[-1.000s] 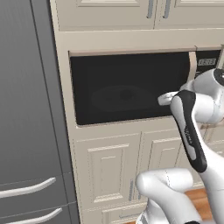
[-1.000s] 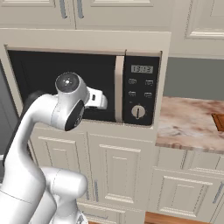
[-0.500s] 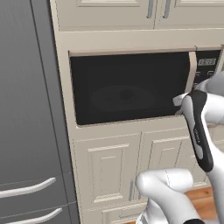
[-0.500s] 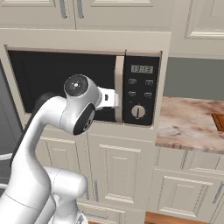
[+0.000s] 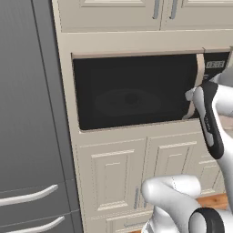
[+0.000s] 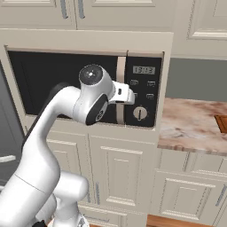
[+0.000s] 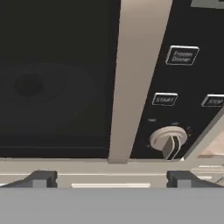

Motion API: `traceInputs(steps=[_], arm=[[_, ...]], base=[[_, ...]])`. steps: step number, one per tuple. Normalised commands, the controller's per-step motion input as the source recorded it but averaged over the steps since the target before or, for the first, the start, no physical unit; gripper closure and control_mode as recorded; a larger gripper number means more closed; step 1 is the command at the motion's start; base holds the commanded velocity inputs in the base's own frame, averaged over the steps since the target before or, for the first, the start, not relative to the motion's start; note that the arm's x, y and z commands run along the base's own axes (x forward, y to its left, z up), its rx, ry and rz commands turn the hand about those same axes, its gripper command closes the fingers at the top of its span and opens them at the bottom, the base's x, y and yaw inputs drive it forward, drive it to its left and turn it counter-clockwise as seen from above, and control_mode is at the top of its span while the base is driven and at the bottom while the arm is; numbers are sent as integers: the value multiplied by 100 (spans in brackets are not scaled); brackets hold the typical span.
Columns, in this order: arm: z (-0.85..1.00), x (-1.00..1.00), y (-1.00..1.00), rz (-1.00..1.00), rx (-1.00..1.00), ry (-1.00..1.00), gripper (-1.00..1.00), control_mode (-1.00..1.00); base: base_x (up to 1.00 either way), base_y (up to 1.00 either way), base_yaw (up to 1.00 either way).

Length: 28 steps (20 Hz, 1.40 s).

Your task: Retrieve the reheated potato from the microwave, then place the potato, cheese, and condiment on the cutting board.

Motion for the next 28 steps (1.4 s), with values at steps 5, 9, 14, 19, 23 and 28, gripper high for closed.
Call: traceInputs(steps=[5,9,14,19,23,28], arm=[[6,38,-1,-3,16,-6,-100,-100],[0,26,-9,-3,8,-3,-100,-100],[0,29,-8,-6,0,-3,-100,-100],[-6,36,-2,-4,0,-6,-100,-100],[-19,30,-5,0,0,-6,-100,-100],[-28,24,-3,0,0,-7,-100,-100]], base=[[0,0,0],[0,0,0],[0,0,0],[0,0,0],[0,0,0],[0,0,0]])
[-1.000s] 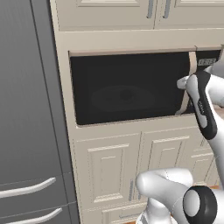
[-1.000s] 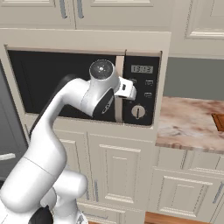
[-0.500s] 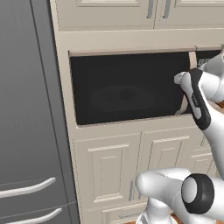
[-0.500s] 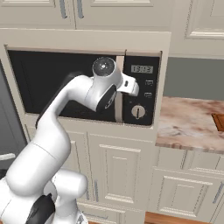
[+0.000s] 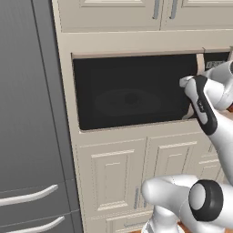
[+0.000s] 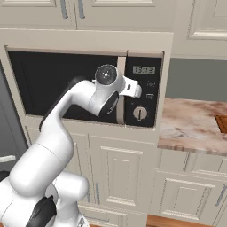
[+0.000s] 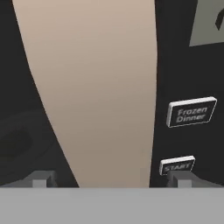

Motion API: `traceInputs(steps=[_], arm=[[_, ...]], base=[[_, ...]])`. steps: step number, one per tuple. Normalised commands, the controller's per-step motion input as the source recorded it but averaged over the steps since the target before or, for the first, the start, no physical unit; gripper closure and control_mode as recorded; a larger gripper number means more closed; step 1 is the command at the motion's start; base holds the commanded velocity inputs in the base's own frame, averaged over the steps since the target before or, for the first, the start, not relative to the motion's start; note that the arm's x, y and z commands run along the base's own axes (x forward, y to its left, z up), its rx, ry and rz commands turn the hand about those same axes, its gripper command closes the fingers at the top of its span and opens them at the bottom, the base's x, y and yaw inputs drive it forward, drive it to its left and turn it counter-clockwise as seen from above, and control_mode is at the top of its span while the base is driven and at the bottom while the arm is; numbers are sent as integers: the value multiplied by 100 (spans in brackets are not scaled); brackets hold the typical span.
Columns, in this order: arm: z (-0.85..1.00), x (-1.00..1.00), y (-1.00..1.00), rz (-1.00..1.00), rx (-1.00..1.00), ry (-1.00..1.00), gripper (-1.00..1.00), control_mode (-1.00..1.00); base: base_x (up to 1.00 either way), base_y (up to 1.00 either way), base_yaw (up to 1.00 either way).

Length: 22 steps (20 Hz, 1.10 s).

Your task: Retrieve the reheated potato from the microwave, then place the potato, cheese, and condiment on the cutting board.

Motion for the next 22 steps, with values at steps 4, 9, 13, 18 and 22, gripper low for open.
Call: traceInputs(steps=[4,9,13,18,22], arm=[[-28,36,7,0,0,-5,100,-100],[-23,11,23,1,11,-3,100,-100],[-18,-38,27,3,14,-4,100,-100],[-7,-66,25,0,9,-4,100,-100],[-1,-91,17,0,3,-11,100,-100]], base=[[0,0,0],[0,0,0],[0,0,0],[0,0,0],[0,0,0]])
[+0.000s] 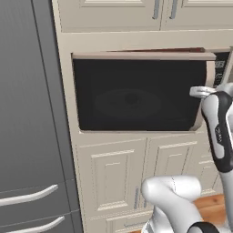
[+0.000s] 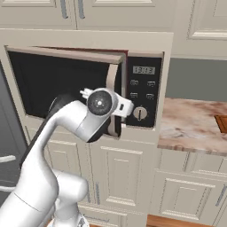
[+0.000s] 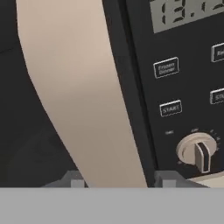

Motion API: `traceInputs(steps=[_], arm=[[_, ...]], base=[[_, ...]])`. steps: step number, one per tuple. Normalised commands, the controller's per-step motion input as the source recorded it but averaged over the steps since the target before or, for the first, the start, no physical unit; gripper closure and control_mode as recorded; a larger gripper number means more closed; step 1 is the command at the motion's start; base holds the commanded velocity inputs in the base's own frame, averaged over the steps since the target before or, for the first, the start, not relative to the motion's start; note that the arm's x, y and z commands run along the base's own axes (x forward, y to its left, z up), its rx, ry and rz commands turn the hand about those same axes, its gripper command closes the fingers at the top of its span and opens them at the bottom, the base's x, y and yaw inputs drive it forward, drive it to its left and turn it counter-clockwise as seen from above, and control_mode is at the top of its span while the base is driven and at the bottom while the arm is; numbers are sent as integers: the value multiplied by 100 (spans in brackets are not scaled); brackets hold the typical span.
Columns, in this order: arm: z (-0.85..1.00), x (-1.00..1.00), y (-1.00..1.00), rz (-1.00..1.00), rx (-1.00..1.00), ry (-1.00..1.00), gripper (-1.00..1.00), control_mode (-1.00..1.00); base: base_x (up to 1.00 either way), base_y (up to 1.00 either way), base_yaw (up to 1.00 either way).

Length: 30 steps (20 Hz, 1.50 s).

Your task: Retrieve the reheated potato from the microwave, then place the potato, cheese, and condiment on the cutting board.

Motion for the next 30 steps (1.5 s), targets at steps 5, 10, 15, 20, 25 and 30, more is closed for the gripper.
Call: traceInputs(steps=[5,10,15,20,25,30], arm=[[4,-84,11,-1,7,1,100,-100],[11,-84,13,-2,12,4,100,-100],[16,-78,18,-3,14,10,100,-100],[6,-66,25,-3,10,10,100,-100],[2,-62,25,-3,11,3,100,-100],[0,-46,15,-1,11,0,-100,-100]], base=[[0,0,0],[0,0,0],[0,0,0],[0,0,0],[0,0,0],[0,0,0]])
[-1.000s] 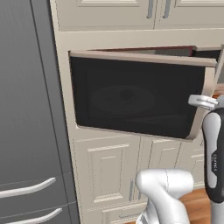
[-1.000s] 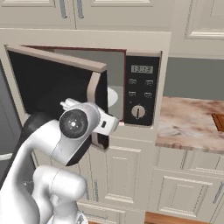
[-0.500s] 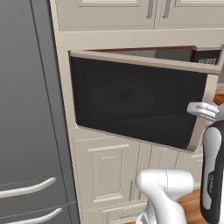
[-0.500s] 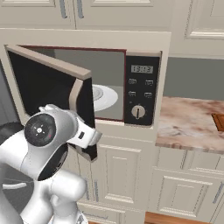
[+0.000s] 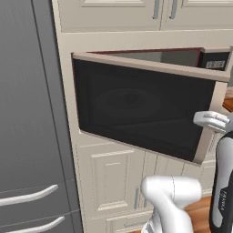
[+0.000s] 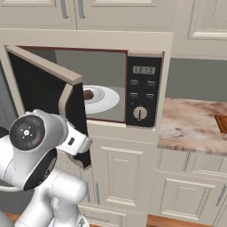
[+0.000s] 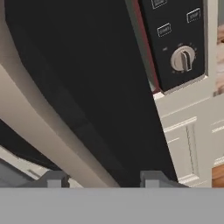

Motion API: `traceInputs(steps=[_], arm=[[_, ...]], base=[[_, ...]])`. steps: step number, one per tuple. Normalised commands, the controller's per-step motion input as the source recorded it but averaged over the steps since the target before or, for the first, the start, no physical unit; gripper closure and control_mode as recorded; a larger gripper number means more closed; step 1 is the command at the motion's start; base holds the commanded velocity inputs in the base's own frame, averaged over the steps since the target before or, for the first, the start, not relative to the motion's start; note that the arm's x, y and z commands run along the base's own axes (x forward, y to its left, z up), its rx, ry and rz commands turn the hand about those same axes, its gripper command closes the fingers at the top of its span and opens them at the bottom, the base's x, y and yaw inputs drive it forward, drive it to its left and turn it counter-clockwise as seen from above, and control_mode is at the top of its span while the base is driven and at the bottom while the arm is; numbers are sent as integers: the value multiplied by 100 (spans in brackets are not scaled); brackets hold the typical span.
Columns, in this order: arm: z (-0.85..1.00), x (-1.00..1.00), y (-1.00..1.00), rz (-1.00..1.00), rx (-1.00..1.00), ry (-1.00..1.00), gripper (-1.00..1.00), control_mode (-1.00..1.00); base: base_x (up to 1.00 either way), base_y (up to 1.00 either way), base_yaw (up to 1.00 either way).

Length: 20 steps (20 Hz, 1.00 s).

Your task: Retrieve the reheated potato from the microwave, then place the potato, cheese, and condiment on the cutting board.

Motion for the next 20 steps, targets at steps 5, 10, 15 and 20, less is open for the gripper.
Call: traceInputs(steps=[5,10,15,20], arm=[[7,-36,-29,-4,23,1,-100,-100],[22,-47,-52,-9,39,1,-100,-100],[11,-7,-65,-17,28,11,-100,-100],[3,31,-42,-9,20,17,-100,-100]], base=[[0,0,0],[0,0,0],[0,0,0],[0,0,0]])
